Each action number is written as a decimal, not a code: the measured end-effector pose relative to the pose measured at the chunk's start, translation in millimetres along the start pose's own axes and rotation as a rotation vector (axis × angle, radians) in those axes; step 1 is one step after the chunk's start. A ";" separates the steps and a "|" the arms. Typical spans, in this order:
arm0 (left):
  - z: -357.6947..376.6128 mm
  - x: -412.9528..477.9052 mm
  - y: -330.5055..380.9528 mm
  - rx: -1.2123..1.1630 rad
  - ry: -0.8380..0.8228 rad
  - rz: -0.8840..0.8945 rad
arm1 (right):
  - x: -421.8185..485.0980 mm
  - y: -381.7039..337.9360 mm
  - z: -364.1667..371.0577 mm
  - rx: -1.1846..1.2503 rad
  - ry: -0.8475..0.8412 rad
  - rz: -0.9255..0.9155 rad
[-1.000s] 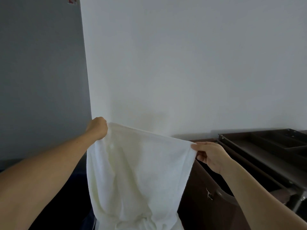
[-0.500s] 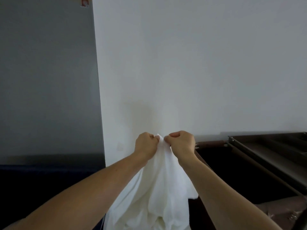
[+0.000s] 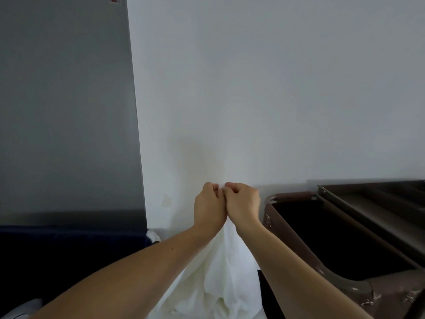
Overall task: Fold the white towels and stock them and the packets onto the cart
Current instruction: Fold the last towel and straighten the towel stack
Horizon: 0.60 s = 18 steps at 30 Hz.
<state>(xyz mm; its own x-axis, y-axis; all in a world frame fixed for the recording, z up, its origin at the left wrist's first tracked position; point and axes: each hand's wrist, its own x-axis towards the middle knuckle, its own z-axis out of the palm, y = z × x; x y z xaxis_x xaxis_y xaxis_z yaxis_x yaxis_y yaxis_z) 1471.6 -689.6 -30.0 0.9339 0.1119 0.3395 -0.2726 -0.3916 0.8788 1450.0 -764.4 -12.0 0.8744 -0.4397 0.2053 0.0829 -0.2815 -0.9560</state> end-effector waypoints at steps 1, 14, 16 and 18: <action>0.1 -1.7 0.8 -0.006 -0.008 0.011 | -0.8 0.5 -1.1 0.065 -0.004 0.040; -28.3 43.6 22.2 -0.101 0.049 0.133 | 12.9 -22.0 -26.0 0.211 -0.158 -0.173; -40.4 59.4 32.3 -0.171 0.082 0.154 | 27.5 -14.9 -39.2 -0.014 -0.094 -0.354; -55.8 73.1 43.9 -0.201 0.128 0.213 | 40.3 0.4 -54.7 -0.258 -0.050 -0.446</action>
<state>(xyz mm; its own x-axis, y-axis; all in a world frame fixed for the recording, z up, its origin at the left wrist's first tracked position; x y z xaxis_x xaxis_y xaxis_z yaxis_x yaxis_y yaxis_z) 1515.0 -647.6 52.2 0.8180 0.1656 0.5508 -0.5105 -0.2321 0.8279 1459.0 -828.9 7.3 0.8034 -0.1893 0.5646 0.3377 -0.6361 -0.6938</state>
